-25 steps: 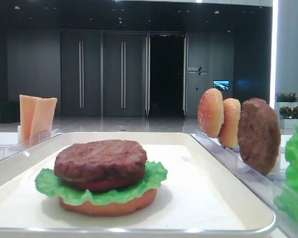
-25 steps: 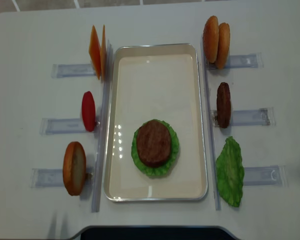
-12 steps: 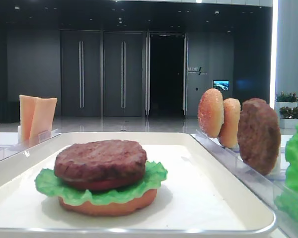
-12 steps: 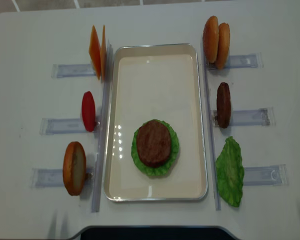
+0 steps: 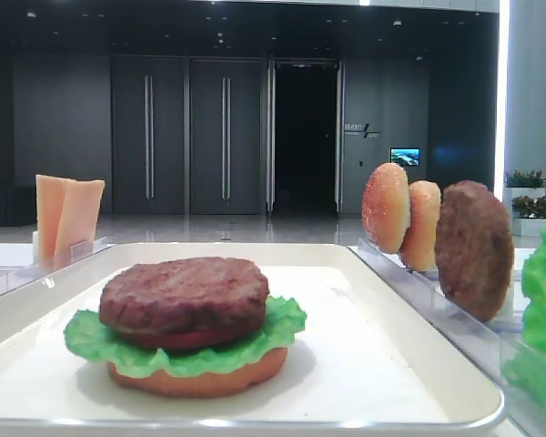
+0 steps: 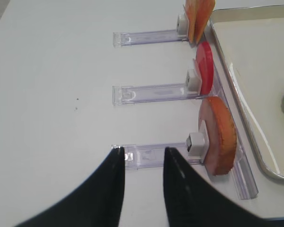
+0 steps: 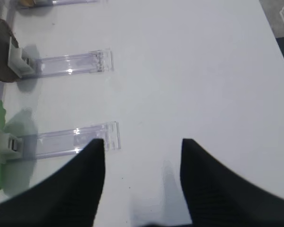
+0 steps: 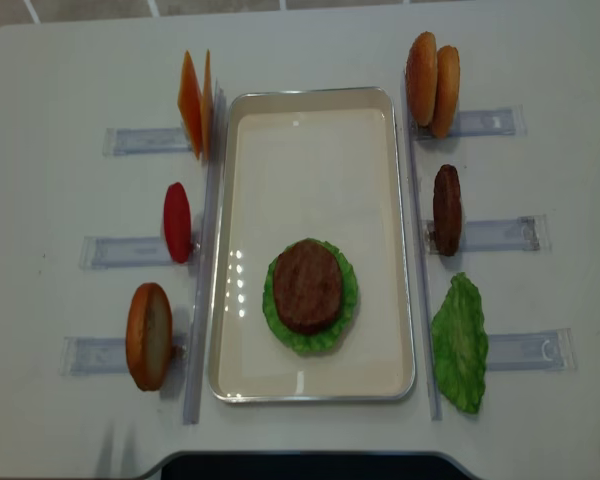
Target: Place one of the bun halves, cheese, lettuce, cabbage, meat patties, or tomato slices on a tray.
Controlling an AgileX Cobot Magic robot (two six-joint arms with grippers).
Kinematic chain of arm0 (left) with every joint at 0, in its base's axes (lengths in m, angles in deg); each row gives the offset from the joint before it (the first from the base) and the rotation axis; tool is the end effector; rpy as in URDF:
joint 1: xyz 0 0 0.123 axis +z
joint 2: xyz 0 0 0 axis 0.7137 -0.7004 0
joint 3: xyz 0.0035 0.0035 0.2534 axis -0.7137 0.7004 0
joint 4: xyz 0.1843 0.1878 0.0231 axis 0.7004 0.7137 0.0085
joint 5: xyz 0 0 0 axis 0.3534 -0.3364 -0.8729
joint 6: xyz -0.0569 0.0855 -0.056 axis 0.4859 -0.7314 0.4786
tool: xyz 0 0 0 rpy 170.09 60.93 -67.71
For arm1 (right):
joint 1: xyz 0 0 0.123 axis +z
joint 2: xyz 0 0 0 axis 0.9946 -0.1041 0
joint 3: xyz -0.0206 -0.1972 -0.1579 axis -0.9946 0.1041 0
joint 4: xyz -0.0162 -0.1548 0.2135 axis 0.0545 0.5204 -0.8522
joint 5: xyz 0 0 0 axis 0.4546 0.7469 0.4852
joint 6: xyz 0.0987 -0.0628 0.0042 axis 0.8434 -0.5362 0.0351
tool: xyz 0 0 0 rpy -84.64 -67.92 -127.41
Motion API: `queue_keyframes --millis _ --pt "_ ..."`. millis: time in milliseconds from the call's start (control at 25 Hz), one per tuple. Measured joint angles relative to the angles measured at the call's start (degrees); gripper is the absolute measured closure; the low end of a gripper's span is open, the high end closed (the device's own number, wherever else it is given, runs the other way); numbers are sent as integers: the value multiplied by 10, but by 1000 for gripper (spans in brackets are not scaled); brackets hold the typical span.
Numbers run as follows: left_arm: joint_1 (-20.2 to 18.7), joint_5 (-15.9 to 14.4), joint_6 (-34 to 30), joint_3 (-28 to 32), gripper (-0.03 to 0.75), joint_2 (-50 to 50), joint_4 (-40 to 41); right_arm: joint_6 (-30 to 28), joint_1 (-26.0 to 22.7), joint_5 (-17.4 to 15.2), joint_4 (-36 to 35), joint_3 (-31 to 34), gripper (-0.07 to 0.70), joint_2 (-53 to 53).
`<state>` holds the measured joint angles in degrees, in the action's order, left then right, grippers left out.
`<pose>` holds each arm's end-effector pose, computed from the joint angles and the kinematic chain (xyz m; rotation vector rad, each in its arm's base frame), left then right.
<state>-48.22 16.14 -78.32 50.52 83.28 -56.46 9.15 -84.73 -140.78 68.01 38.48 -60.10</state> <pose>0.0587 0.0051 0.2604 0.0436 2.0988 0.0633 0.0841 -0.0011 0.2582 0.0567 2.3216 0.0123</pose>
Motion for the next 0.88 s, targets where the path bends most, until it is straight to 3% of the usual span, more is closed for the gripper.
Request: queue_keyframes --millis 560,880 --pt "0 0 0 0 496 0 0 -16 0 15 0 12 254 126" --pt "0 0 0 0 496 0 0 -21 0 15 0 17 254 132"
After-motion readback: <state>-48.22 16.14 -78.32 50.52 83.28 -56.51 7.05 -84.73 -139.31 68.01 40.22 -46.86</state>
